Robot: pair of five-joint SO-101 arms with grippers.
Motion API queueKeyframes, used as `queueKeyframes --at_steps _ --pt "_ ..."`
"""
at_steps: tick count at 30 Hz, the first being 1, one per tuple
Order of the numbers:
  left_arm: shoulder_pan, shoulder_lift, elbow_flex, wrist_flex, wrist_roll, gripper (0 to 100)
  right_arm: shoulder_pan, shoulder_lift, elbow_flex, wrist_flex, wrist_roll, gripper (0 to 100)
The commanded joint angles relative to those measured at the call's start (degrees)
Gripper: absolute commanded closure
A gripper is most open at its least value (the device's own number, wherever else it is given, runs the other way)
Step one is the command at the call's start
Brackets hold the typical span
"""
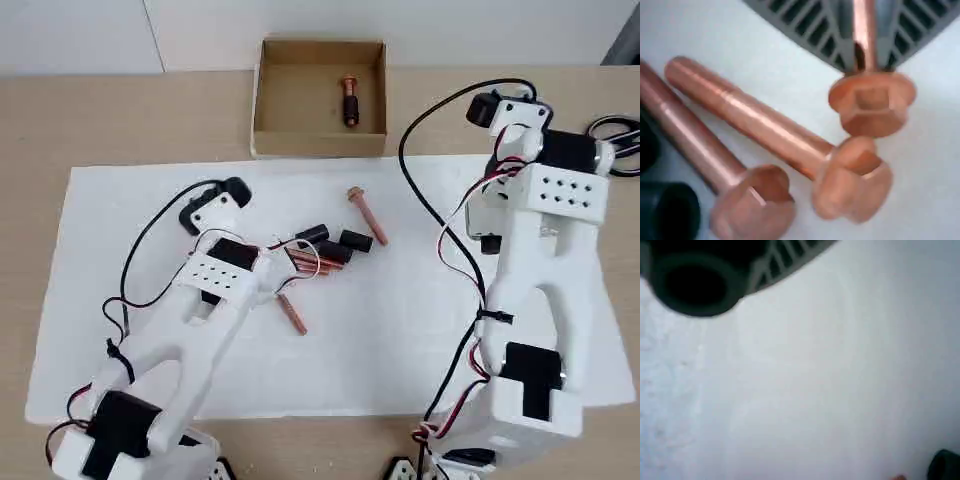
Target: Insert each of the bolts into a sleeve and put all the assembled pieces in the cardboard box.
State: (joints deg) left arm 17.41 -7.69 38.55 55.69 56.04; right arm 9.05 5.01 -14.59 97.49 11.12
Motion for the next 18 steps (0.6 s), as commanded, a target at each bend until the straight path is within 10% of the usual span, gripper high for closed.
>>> queueKeyframes --at_steps 1,18 --pt "-0.5 -0.4 -1.0 -0.2 -8.7 99 0.7 -3.3 -0.4 -0.5 -0.7 97.8" --pt "-15.1 -0.4 -0.9 2.9 -46.9 98 0.5 -3.3 -0.4 -1.9 -0.7 97.8"
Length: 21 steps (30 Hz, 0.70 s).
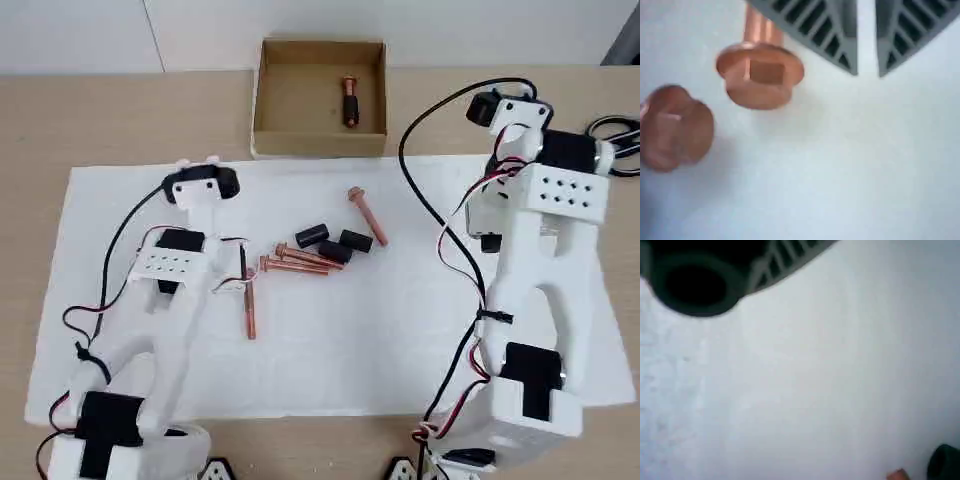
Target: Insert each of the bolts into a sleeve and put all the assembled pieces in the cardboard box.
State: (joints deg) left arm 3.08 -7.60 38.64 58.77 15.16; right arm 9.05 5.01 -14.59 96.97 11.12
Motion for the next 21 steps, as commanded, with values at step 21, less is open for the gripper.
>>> queueKeyframes --at_steps 21 --pt "-14.9 -0.9 -24.9 18.6 0.2 98 0.4 -3.3 -0.5 -1.6 -0.5 97.8"
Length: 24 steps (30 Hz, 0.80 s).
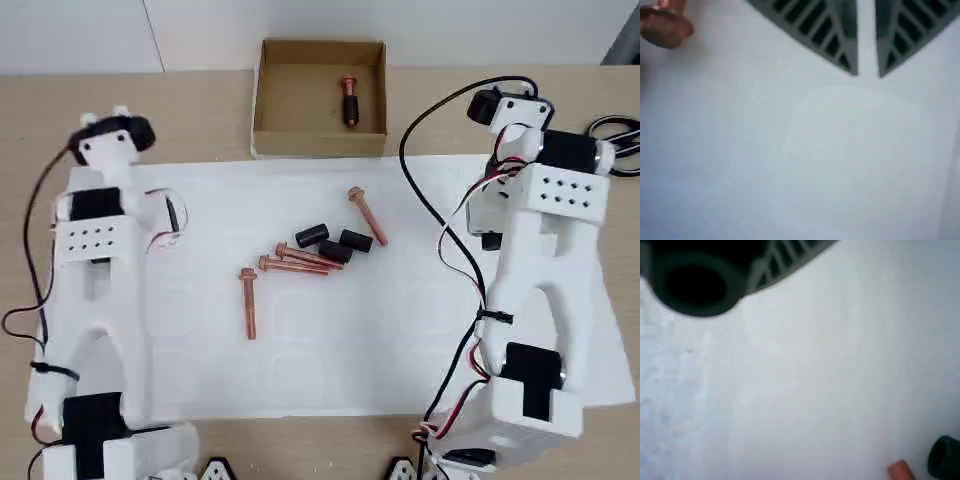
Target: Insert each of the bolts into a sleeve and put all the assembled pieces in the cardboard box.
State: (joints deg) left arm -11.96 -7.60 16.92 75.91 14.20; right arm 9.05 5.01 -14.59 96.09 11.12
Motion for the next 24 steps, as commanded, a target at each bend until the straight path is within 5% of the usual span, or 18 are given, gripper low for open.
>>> queueKeyframes --at_steps 1,13,24 --pt "0.6 -0.8 -3.1 1.6 1.0 98 0.4 -3.3 -0.5 -0.7 -0.5 97.8" --pt "18.9 -0.3 0.0 0.5 -4.4 98 0.4 -3.6 -0.4 0.0 -0.6 97.8" --pt "19.8 -0.4 8.0 -3.8 -4.1 98 0.4 -3.7 -0.4 0.7 -0.7 97.8"
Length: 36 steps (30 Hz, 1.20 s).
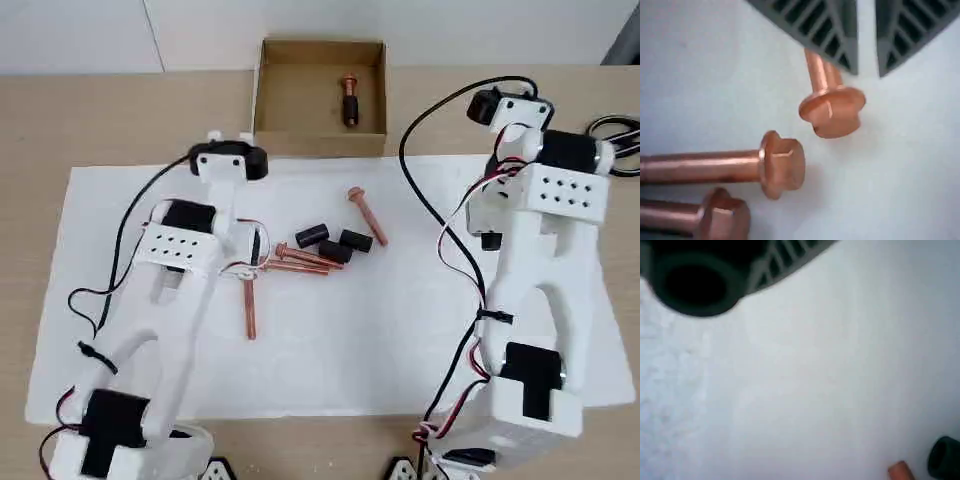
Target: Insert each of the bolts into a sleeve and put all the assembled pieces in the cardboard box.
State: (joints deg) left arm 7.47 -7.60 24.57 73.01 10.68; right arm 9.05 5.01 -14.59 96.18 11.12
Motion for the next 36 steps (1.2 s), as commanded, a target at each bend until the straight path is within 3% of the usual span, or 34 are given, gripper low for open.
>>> queueKeyframes --at_steps 1,10,16,20,27,36 --pt "0.4 -0.4 0.3 0.0 -0.4 98 0.4 -3.7 -0.4 0.6 -0.7 97.8" --pt "0.4 -0.4 0.4 1.2 6.8 98 0.4 -3.7 -0.4 0.6 -0.7 97.8" --pt "0.5 -0.4 3.3 -2.1 12.2 98 0.4 -3.7 -0.4 0.6 -0.7 97.8" --pt "2.2 -0.4 4.0 -2.1 12.4 98 0.4 -3.7 -0.4 0.6 -0.7 97.8" --pt "4.9 -0.4 3.7 0.4 15.7 86 0.3 -3.7 -0.4 0.6 -0.7 97.8" --pt "3.6 -0.3 5.1 -2.3 15.8 86 0.3 -3.7 -0.4 0.7 -0.7 97.8"
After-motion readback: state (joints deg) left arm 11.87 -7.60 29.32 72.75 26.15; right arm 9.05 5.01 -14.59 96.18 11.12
